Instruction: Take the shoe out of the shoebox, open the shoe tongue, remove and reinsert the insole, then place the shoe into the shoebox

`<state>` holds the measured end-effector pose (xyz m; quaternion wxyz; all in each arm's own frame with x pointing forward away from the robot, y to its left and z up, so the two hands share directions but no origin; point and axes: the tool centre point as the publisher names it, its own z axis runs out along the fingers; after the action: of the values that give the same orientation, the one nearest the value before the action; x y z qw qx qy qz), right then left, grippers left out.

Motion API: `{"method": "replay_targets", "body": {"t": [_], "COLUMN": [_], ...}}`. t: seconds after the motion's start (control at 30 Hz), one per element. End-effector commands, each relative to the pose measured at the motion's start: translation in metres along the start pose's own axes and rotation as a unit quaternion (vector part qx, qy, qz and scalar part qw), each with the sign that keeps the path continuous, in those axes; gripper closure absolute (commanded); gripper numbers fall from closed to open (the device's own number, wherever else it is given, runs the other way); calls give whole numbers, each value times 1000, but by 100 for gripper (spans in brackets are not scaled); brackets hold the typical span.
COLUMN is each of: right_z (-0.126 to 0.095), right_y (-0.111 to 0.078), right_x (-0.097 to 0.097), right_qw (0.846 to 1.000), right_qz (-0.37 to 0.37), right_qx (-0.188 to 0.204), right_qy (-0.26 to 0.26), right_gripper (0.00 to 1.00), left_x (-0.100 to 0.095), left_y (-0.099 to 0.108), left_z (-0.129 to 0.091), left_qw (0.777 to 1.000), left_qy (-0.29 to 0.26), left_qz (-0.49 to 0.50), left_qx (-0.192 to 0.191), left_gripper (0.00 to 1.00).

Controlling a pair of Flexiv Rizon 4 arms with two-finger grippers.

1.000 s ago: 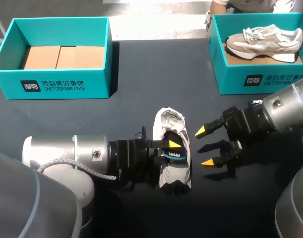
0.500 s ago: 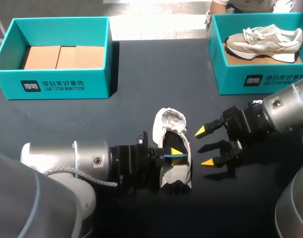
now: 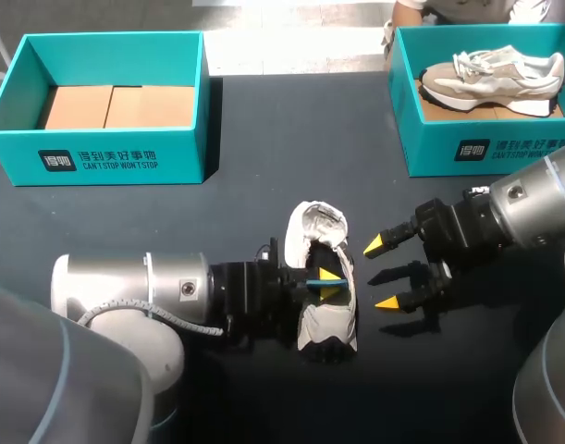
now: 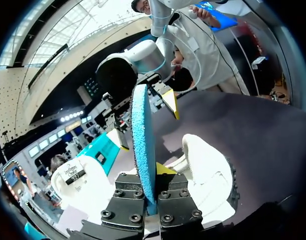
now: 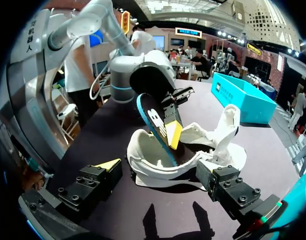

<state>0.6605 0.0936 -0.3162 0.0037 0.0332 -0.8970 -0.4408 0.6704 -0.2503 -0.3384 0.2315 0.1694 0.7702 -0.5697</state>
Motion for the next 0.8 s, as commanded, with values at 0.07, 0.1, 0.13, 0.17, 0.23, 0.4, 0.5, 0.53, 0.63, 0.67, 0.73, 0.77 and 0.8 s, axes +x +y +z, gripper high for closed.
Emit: {"method": "replay_targets", "body": {"t": [0.07, 0.1, 0.13, 0.17, 0.23, 0.4, 0.5, 0.53, 0.63, 0.67, 0.73, 0.77, 0.8], "right_z": [2, 2, 2, 2, 2, 2, 2, 2, 2, 2, 2, 2, 2], "right_y": [1, 1, 1, 1, 1, 1, 1, 1, 1, 1, 1, 1, 1], "right_x": [0, 0, 0, 0, 0, 0, 0, 0, 0, 0, 0, 0, 0], "right_qw": [1000, 1000, 1000, 1000, 1000, 1000, 1000, 1000, 1000, 1000, 1000, 1000, 1000], "right_qz": [1, 1, 1, 1, 1, 1, 1, 1, 1, 1, 1, 1, 1], "right_qx": [2, 2, 2, 2, 2, 2, 2, 2, 2, 2, 2, 2, 2], "right_qy": [-1, -1, -1, -1, -1, -1, -1, -1, -1, -1, -1, -1, -1], "right_gripper": [0, 0, 0, 0, 0, 0, 0, 0, 0, 0, 0, 0, 0], "left_x": [5, 7, 8, 9, 12, 17, 19, 19, 20, 19, 19, 18, 18], "left_y": [-12, -15, -18, -21, -26, -32, -31, -30, -29, -29, -27, -25, -23], "left_z": [-5, -7, -9, -11, -14, -17, -17, -17, -17, -16, -14, -13, -12], "left_qw": [1000, 1000, 1000, 1000, 999, 999, 999, 999, 999, 999, 999, 999, 999], "left_qy": [-7, -9, -10, -11, -11, -13, -15, -15, -16, -16, -15, -14, -14], "left_qz": [3, 2, 2, 1, -1, -3, -5, -6, -6, -7, -7, -6, -6], "left_qx": [-12, -19, -22, -25, -33, -41, -43, -44, -45, -45, -42, -40, -38], "left_gripper": [64, 65, 65, 68, 74, 76, 81, 84, 93, 100, 100, 100, 100]}}
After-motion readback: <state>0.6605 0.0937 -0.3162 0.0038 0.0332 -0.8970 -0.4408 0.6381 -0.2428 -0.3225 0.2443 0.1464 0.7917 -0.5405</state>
